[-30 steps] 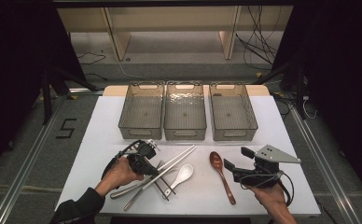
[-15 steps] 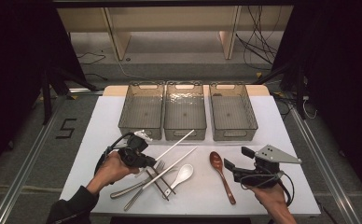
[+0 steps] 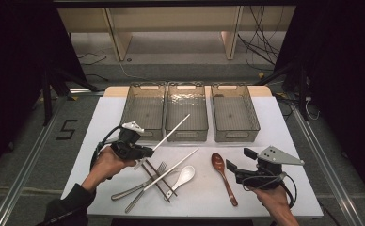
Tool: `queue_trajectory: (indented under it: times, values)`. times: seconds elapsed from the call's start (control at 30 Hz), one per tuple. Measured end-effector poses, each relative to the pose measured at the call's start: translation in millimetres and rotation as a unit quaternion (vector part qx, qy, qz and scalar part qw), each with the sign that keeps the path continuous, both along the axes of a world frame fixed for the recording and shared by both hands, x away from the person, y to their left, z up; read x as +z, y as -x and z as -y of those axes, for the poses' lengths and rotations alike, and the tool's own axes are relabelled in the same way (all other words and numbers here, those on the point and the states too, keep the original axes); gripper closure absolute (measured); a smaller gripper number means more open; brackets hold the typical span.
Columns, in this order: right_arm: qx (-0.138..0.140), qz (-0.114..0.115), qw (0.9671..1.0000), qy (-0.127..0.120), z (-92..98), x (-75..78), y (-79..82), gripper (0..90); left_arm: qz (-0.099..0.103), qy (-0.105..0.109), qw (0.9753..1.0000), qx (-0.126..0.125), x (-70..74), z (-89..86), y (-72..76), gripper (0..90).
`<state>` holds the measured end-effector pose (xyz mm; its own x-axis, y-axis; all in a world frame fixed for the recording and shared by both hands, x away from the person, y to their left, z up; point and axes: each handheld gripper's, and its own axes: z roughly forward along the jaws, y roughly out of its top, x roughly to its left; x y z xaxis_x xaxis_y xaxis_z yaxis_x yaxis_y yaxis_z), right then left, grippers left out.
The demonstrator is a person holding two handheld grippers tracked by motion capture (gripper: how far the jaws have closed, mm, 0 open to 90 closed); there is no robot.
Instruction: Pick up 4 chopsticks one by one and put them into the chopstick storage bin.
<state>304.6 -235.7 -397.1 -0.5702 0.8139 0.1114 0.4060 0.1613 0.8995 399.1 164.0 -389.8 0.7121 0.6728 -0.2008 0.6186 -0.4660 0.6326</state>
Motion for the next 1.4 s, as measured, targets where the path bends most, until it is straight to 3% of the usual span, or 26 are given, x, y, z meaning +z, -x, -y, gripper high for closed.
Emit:
queue_trajectory:
  times: [0.27, 0.63, 0.93, 1.4]
  values:
    - [-0.001, 0.000, 1.0000, 0.000, 0.4, 0.1, 0.1, 22.8, 0.018, 0.019, 0.9994, 0.021, 12.2, -9.4, -10.8, 83.4]
    - [-0.002, 0.000, 1.0000, -0.001, 1.1, 0.1, 0.3, 22.8, 0.036, 0.026, 0.9977, 0.052, 22.8, -17.8, -31.8, 83.4]
    - [-0.002, 0.000, 1.0000, -0.001, 1.1, 0.2, 0.5, 22.9, 0.045, 0.030, 0.9939, 0.096, 27.6, -29.7, -57.6, 83.4]
    - [0.002, -0.001, 1.0000, -0.003, 1.3, -0.1, 0.0, 22.9, 0.048, 0.014, 0.9889, 0.140, 21.5, -39.5, -97.6, 83.4]
